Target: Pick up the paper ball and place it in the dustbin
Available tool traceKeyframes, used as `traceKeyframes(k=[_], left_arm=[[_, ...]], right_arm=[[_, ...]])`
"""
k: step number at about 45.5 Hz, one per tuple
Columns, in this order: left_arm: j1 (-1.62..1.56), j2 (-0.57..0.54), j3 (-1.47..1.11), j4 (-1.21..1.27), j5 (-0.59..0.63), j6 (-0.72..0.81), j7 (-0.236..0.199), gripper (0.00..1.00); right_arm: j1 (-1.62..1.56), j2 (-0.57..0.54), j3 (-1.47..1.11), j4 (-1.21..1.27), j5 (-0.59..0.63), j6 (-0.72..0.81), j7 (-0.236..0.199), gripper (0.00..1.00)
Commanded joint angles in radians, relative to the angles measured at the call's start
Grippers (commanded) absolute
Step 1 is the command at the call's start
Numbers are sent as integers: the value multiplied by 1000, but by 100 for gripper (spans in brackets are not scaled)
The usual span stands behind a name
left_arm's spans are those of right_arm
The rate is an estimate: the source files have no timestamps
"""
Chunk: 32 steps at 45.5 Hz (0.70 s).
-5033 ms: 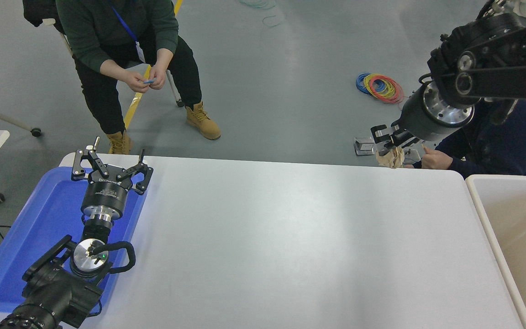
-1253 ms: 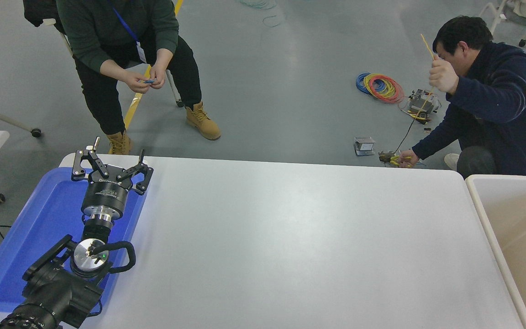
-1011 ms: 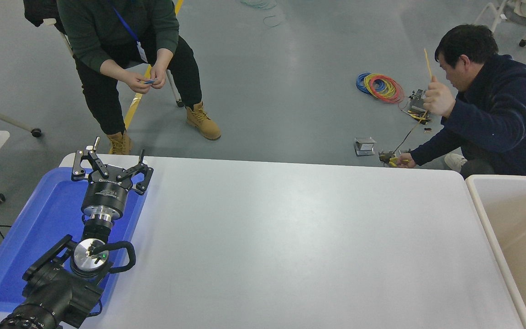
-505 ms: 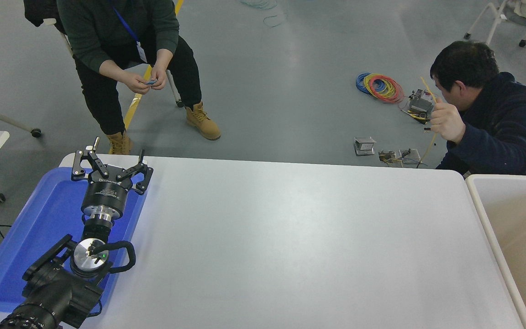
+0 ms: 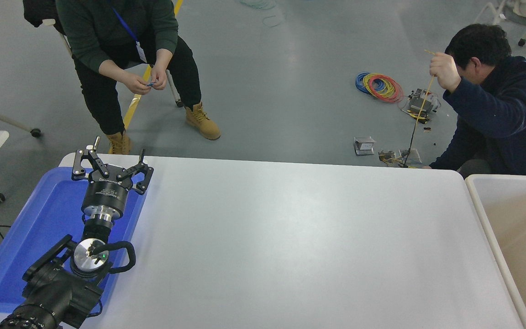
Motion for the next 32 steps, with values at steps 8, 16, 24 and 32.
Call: traceKeyframes(k=[8,16,24,32], left_arm=[[0,1,-1,0,0,0,0,100],[0,-1,-1,0,0,0,0,100],[0,1,-1,0,0,0,0,100],[0,1,-1,0,0,0,0,100]], right_arm=[[45,-72,473,257,-2,1,41,100],[11,-69,717,382,-2,3,50,100],[-81,-51,864,526,-16,4,97,100],[-173,-12,993,659,-17,53,234,100]])
